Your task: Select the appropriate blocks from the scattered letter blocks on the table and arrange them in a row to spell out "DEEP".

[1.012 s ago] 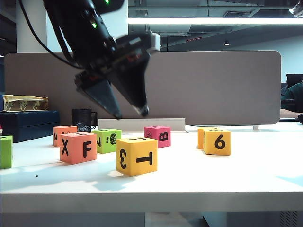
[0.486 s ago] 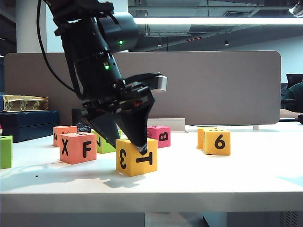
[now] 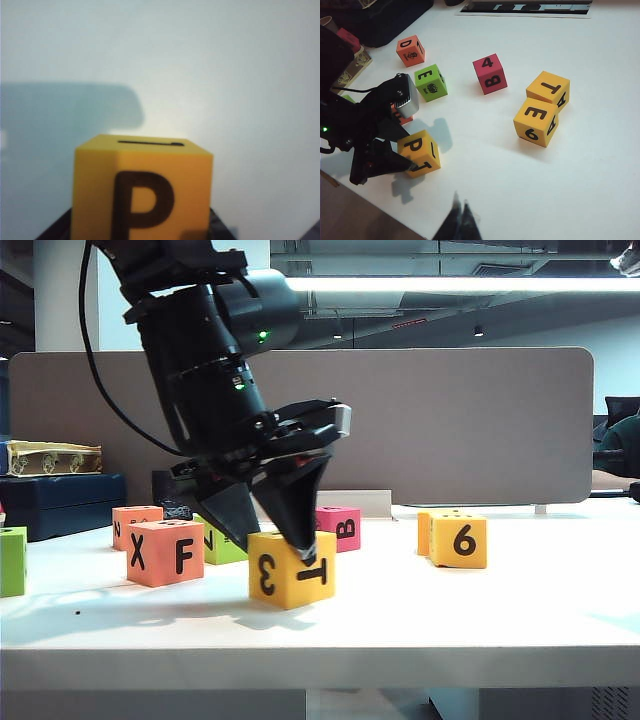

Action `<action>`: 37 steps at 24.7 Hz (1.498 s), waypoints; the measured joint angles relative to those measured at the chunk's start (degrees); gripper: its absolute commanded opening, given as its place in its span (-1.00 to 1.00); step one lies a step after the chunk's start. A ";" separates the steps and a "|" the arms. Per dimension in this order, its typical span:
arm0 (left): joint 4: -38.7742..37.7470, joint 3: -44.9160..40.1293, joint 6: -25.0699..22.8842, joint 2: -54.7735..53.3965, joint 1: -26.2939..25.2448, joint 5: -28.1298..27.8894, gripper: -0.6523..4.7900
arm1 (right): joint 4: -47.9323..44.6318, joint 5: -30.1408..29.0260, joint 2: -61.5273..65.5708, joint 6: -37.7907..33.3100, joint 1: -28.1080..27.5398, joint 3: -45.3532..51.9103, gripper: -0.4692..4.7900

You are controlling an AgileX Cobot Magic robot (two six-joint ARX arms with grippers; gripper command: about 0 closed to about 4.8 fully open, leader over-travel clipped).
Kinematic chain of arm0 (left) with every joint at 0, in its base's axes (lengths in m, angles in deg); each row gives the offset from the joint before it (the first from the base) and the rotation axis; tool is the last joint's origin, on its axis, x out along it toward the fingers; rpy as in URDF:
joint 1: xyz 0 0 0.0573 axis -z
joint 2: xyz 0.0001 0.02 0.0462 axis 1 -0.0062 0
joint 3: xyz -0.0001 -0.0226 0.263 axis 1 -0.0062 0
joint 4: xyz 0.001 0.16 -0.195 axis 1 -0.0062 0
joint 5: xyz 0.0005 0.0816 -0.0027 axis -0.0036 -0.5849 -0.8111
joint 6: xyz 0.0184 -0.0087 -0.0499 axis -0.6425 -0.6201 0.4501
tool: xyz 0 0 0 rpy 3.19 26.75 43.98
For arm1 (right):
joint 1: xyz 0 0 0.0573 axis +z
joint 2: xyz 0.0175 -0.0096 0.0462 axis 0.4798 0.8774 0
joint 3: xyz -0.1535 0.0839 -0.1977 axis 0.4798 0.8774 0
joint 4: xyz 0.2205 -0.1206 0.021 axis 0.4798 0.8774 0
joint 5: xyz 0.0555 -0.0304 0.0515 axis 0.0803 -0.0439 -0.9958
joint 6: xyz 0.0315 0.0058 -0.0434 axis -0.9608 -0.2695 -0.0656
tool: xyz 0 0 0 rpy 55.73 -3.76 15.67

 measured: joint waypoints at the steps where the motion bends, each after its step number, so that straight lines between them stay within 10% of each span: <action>1: 0.28 0.00 1.11 0.00 0.37 0.00 0.32 | 0.02 0.00 0.00 0.02 0.00 0.00 -0.83; 12: 12.22 0.02 24.06 0.02 3.41 -0.17 0.24 | 0.02 0.00 -0.02 0.17 0.00 0.00 -0.83; 37: 22.21 0.04 38.36 -3.89 9.25 -16.76 0.10 | 0.94 0.00 -0.02 0.17 -0.02 0.00 -0.83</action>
